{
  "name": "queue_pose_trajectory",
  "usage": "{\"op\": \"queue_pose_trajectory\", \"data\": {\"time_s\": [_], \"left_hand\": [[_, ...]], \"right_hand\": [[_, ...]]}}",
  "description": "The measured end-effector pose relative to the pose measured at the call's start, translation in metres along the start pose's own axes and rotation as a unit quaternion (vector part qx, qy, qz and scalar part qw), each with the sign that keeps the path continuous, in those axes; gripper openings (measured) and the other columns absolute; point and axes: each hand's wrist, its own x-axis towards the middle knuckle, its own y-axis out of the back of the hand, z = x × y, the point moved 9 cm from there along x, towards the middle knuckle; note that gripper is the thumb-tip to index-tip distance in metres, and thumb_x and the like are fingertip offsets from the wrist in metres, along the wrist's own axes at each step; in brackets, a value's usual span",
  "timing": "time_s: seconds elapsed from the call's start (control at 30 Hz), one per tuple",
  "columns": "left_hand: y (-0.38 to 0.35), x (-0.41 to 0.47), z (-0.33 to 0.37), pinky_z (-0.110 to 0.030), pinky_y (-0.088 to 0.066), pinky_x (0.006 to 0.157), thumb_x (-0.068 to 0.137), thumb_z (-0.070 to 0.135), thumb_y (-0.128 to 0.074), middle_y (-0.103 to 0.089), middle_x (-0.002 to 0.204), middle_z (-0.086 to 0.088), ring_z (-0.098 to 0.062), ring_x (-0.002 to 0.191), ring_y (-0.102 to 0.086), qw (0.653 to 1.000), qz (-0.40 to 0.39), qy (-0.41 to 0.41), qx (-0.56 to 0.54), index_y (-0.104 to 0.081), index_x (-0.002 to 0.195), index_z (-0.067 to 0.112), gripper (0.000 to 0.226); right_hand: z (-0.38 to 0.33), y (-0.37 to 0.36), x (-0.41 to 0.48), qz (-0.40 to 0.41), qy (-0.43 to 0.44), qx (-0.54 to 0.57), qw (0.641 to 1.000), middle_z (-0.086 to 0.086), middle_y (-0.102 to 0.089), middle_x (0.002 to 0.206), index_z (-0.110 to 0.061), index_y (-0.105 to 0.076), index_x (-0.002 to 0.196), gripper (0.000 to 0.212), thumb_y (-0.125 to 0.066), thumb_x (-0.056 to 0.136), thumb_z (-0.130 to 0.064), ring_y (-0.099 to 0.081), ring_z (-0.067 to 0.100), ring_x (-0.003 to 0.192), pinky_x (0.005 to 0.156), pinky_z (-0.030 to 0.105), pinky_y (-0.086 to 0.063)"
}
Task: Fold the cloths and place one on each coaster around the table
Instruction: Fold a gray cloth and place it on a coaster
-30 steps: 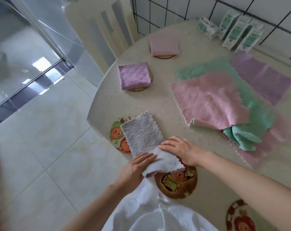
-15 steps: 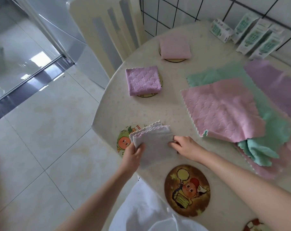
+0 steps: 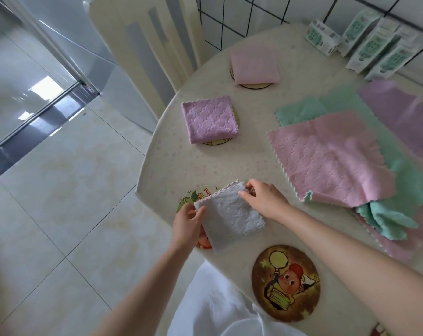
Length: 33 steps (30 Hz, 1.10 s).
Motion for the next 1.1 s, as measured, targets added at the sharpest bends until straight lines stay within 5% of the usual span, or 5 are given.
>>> {"op": "queue_pose_trajectory", "data": {"time_s": [0.23, 0.37, 0.47, 0.57, 1.1], "left_hand": [[0.019, 0.005, 0.015, -0.033, -0.055, 0.058, 0.086, 0.033, -0.061, -0.065, 0.091, 0.005, -0.021, 0.071, -0.066, 0.978, 0.058, -0.073, 0.187, -0.058, 0.082, 0.027, 0.009], [0.009, -0.015, 0.046, -0.034, -0.047, 0.078, 0.084, 0.025, -0.061, -0.053, 0.111, -0.001, -0.023, 0.098, -0.053, 0.879, 0.124, -0.262, 0.379, -0.058, 0.113, 0.020, 0.029], [-0.043, -0.049, 0.056, -0.036, -0.035, 0.104, 0.088, 0.031, -0.057, -0.055, 0.128, -0.005, -0.026, 0.122, -0.046, 0.743, 0.013, -0.502, 0.443, -0.057, 0.125, 0.016, 0.039], [-0.069, -0.052, 0.033, -0.047, -0.027, 0.114, 0.093, 0.043, -0.049, -0.040, 0.148, 0.001, -0.026, 0.140, -0.031, 0.689, -0.093, -0.512, 0.504, -0.049, 0.135, 0.022, 0.047], [-0.008, -0.001, 0.051, -0.037, -0.047, 0.083, 0.080, 0.021, -0.071, -0.062, 0.105, -0.003, -0.027, 0.097, -0.051, 0.841, 0.008, -0.338, 0.422, -0.065, 0.109, 0.015, 0.030]], "right_hand": [[-0.008, -0.005, 0.009, 0.031, -0.006, -0.035, 0.999, 0.007, -0.062, 0.097, -0.019, -0.044, 0.106, 0.018, -0.040, 0.098, -0.034, -0.057, 0.026, 0.078, 0.063, 0.033, -0.045], [-0.009, -0.007, 0.012, 0.048, -0.017, -0.043, 0.998, 0.010, -0.062, 0.098, -0.018, -0.044, 0.108, 0.019, -0.038, 0.099, -0.034, -0.056, 0.029, 0.076, 0.061, 0.034, -0.043], [-0.010, -0.006, 0.009, 0.068, -0.015, -0.033, 0.997, 0.011, -0.063, 0.100, -0.017, -0.044, 0.109, 0.021, -0.038, 0.099, -0.034, -0.052, 0.028, 0.073, 0.059, 0.032, -0.039], [-0.009, -0.003, -0.004, 0.096, -0.011, 0.011, 0.995, 0.007, -0.061, 0.109, -0.019, -0.042, 0.110, 0.024, -0.041, 0.097, -0.039, -0.056, 0.029, 0.084, 0.064, 0.034, -0.043], [0.047, -0.028, -0.075, 0.144, -0.109, 0.107, 0.978, 0.010, -0.056, 0.110, -0.009, -0.053, 0.109, 0.026, -0.061, 0.089, -0.023, -0.057, 0.024, 0.094, 0.078, 0.031, -0.047]]}}
